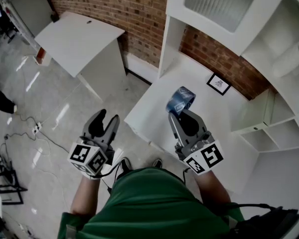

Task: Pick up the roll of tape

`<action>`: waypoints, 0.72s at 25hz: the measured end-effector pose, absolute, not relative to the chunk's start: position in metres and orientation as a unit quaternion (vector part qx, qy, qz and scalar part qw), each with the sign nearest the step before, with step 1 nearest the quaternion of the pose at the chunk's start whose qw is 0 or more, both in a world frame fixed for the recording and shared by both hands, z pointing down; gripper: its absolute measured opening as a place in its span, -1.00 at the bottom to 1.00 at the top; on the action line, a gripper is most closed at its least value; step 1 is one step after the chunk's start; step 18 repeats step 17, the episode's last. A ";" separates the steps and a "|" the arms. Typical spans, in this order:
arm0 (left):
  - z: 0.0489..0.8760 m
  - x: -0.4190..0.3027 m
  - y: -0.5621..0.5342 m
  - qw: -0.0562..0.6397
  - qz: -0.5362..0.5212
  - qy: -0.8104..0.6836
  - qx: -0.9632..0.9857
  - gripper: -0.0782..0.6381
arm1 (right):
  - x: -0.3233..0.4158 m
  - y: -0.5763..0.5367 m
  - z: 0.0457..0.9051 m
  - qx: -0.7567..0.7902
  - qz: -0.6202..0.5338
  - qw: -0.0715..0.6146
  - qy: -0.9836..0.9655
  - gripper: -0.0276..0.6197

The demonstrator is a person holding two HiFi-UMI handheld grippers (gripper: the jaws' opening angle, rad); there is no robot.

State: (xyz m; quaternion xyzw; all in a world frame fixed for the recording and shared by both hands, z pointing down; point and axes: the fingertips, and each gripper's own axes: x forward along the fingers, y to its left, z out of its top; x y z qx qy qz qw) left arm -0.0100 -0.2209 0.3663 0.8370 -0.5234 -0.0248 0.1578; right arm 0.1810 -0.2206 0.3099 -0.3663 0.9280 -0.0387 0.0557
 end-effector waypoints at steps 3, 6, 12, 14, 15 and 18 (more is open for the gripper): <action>0.368 -0.001 -0.218 0.157 -0.029 -0.529 0.834 -0.16 | 0.190 -0.218 0.311 -0.361 -0.038 0.054 0.930 -0.72; 0.367 0.009 -0.216 0.155 -0.036 -0.533 0.831 -0.16 | 0.200 -0.218 0.314 -0.355 -0.038 0.053 0.932 -0.72; 0.367 0.021 -0.209 0.162 -0.046 -0.541 0.824 -0.16 | 0.212 -0.221 0.318 -0.348 -0.044 0.053 0.935 -0.72; 0.370 0.019 -0.207 0.159 -0.035 -0.547 0.821 -0.16 | 0.214 -0.224 0.322 -0.349 -0.048 0.053 0.934 -0.72; 0.370 0.017 -0.206 0.156 -0.032 -0.548 0.821 -0.16 | 0.214 -0.225 0.324 -0.351 -0.050 0.052 0.934 -0.72; 0.370 0.015 -0.205 0.152 -0.032 -0.550 0.821 -0.16 | 0.215 -0.227 0.329 -0.354 -0.054 0.050 0.933 -0.72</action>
